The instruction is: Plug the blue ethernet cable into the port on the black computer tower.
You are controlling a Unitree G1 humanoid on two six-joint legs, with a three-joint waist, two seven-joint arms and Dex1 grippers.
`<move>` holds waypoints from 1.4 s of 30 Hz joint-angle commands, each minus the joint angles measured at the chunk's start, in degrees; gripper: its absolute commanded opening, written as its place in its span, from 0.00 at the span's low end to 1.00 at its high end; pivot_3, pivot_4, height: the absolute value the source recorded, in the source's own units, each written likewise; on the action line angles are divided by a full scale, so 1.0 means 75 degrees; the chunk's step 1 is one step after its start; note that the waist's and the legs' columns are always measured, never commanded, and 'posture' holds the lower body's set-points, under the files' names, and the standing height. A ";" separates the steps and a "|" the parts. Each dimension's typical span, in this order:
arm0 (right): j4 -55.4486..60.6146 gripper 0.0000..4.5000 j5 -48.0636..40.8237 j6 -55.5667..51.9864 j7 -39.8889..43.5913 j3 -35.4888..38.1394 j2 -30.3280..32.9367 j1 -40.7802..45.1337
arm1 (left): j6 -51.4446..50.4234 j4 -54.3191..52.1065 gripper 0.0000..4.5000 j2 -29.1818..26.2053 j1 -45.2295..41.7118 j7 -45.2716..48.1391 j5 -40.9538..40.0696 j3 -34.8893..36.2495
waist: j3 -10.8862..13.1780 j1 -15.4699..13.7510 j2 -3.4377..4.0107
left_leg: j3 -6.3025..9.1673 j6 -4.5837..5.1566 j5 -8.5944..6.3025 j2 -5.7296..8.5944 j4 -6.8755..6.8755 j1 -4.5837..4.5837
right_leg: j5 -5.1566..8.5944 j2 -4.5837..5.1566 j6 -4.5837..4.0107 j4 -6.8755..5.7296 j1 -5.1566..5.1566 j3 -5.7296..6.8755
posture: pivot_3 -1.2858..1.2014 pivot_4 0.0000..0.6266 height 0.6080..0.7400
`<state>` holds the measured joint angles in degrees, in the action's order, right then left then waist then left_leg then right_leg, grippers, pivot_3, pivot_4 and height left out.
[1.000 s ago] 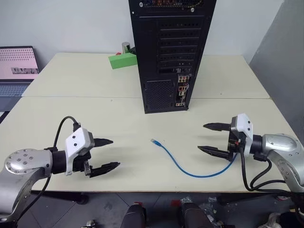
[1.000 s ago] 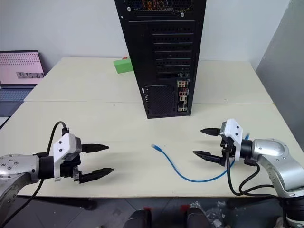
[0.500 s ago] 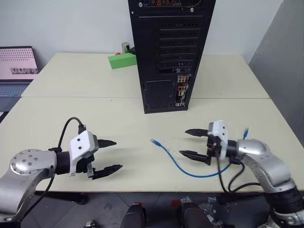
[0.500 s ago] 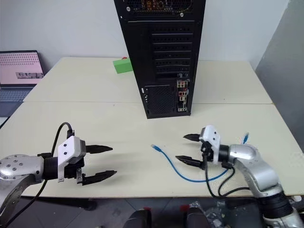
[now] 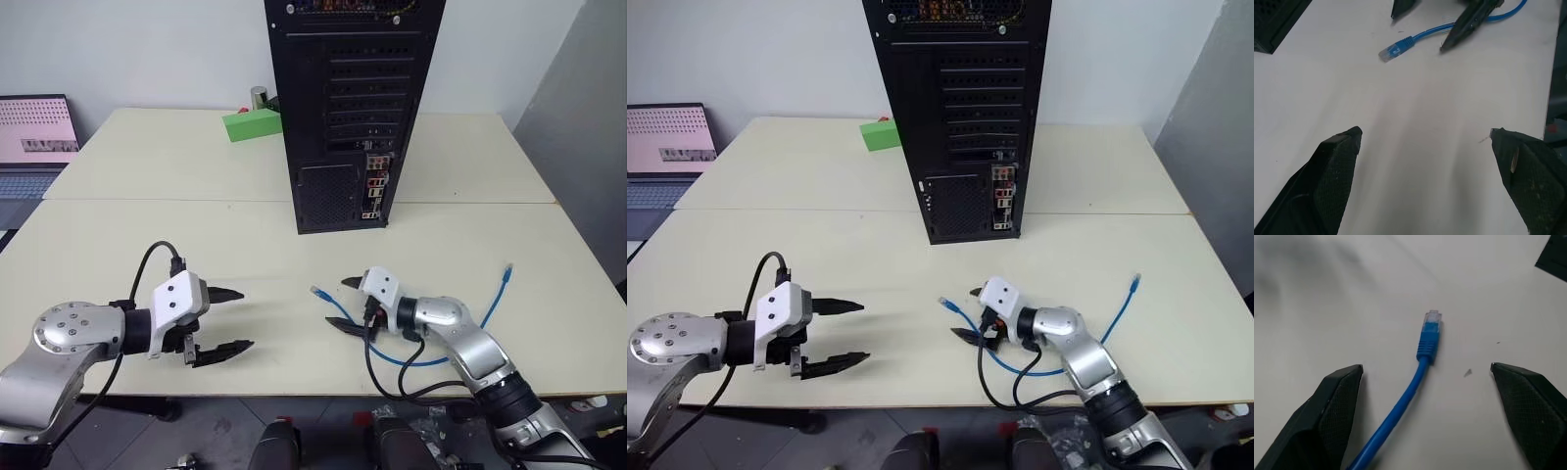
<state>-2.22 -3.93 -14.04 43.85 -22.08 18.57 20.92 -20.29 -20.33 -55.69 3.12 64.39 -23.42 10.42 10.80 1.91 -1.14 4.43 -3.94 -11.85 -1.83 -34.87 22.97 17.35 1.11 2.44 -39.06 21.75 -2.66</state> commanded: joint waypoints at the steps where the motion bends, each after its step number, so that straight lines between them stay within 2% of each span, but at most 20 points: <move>1: -0.0060 0.98 0.0307 0.0016 -0.0233 -0.0167 -0.0251 0.0128 | 0.0092 -0.0073 1.00 0.0055 -0.0125 0.0014 -0.0016 -0.0069 | 0.0000 0.0008 0.0000 | 0.0000 0.0000 0.0000 -0.0001 0.0000 -0.0002 | 0.0000 -0.0001 0.0000 -0.0001 0.0000 0.0001 | 0.52 0.24 1.00; 4: -0.0154 0.88 0.0446 -0.0100 -0.0401 -0.0144 -0.0380 0.0179 | 0.0131 -0.0030 1.00 0.0071 -0.0196 0.0058 0.0012 -0.0156 | 0.0000 0.0017 0.0000 | 0.0001 0.0000 0.0000 -0.0006 0.0000 -0.0004 | 0.0000 -0.0006 0.0000 -0.0003 0.0000 0.0001 | 0.52 0.24 1.00; 10: -0.0224 0.57 0.0759 -0.0174 -0.0489 -0.0174 -0.0299 0.0260 | 0.0264 0.0229 1.00 0.0079 -0.0488 0.0078 0.0169 -0.0410 | -0.0001 0.0005 -0.0001 | 0.0001 0.0000 0.0000 -0.0006 -0.0001 -0.0004 | 0.0000 -0.0006 0.0000 -0.0004 -0.0002 0.0002 | 0.52 0.24 1.00; 19: -0.0072 0.05 0.0918 -0.0232 -0.0296 -0.0197 -0.0041 0.0335 | 0.0467 0.0631 1.00 0.0296 -0.0965 0.0029 0.0459 -0.0912 | -0.0002 -0.0004 -0.0002 | 0.0002 0.0000 0.0000 -0.0002 -0.0002 -0.0003 | -0.0001 -0.0004 0.0000 -0.0003 -0.0004 0.0002 | 0.52 0.24 1.00; 32: 0.1175 0.03 0.0074 -0.0426 0.1040 -0.0122 0.0224 0.0853 | 0.1131 0.1838 1.00 0.1131 -0.2616 0.0487 0.0919 -0.2069 | -0.0001 0.0011 -0.0002 | 0.0007 0.0000 0.0000 -0.0001 -0.0003 0.0000 | -0.0001 -0.0007 0.0000 -0.0006 -0.0001 0.0008 | 0.52 0.24 1.00; 42: 0.1732 0.03 -0.0365 -0.0906 0.1326 -0.0147 0.0268 0.0772 | 0.1431 0.2338 1.00 0.1653 -0.3183 0.0901 0.1041 -0.2574 | -0.0001 0.0010 -0.0002 | 0.0011 0.0000 0.0000 0.0000 -0.0003 0.0002 | -0.0001 -0.0006 0.0000 -0.0007 -0.0001 0.0011 | 0.52 0.24 1.00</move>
<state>7.88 -5.69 -20.58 53.19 -23.73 20.47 26.46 -10.67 -2.47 -43.39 -19.70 70.24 -15.43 -8.97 10.79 1.99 -1.15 4.51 -3.93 -11.85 -1.83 -34.90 22.98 17.34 1.06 2.45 -39.12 21.74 -2.58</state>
